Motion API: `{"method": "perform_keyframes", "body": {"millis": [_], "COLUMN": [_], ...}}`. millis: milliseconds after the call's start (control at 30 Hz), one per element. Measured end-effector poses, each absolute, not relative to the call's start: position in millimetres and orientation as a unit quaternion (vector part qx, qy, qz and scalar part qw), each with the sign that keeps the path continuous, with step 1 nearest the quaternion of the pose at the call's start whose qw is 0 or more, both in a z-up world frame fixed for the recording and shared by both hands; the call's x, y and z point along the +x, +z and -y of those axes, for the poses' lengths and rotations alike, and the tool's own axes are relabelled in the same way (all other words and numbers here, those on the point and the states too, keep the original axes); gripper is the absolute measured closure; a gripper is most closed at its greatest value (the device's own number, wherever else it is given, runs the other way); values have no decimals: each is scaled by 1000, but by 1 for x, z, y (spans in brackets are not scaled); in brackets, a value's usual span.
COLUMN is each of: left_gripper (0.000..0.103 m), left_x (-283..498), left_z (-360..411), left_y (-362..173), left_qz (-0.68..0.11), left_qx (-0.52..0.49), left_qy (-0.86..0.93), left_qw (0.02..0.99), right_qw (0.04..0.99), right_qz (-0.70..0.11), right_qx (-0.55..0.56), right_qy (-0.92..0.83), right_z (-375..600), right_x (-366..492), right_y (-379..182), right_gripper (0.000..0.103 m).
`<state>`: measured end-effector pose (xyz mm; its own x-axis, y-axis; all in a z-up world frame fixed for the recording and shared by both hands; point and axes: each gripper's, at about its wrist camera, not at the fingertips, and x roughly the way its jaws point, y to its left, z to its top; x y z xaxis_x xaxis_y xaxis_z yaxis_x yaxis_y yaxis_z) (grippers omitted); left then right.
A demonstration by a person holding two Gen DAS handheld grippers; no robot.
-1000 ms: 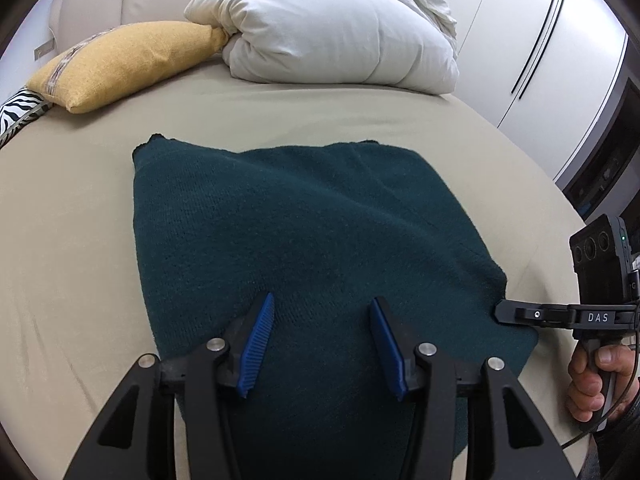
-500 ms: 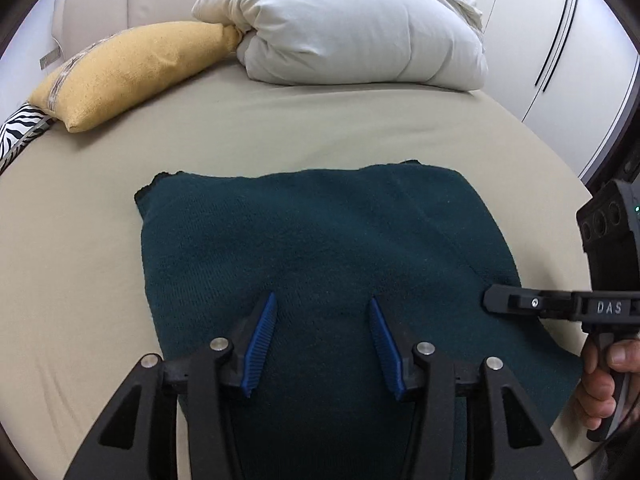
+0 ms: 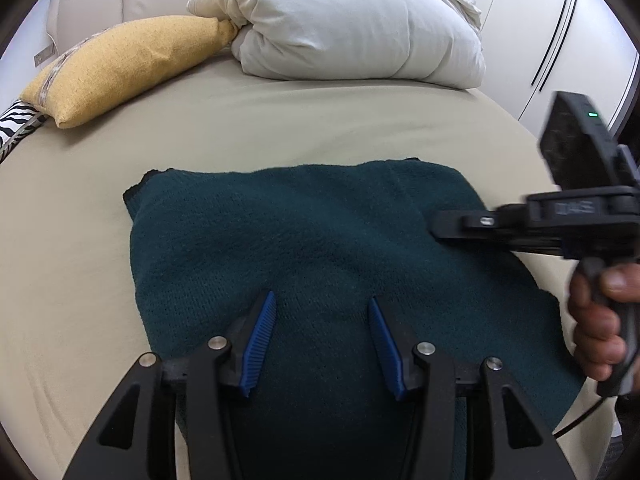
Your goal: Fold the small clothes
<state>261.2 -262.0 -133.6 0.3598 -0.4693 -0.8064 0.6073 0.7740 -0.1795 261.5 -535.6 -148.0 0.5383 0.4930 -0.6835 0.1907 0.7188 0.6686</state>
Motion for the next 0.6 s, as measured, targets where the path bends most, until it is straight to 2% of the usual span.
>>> {"method": "perform_keyframes", "body": {"millis": [67, 167, 433, 600], "left_gripper": [51, 51, 51, 51], "left_x": [263, 265, 262, 261], "left_z": [263, 264, 264, 264], "left_y": [-134, -135, -135, -135], "left_qz": [-463, -465, -460, -455], "left_qx": [75, 73, 78, 79], "left_qy": [-329, -330, -328, -326], "left_qw": [820, 818, 822, 825], "right_qw": [797, 792, 811, 836], "right_qz": [-473, -440, -370, -356], "right_qx": [366, 416, 452, 418], "right_qy": [83, 77, 38, -15], "right_z": [540, 564, 606, 618], "right_x": [274, 270, 229, 186], "right_y": [-163, -176, -178, -160], "right_gripper": [103, 103, 103, 79]}}
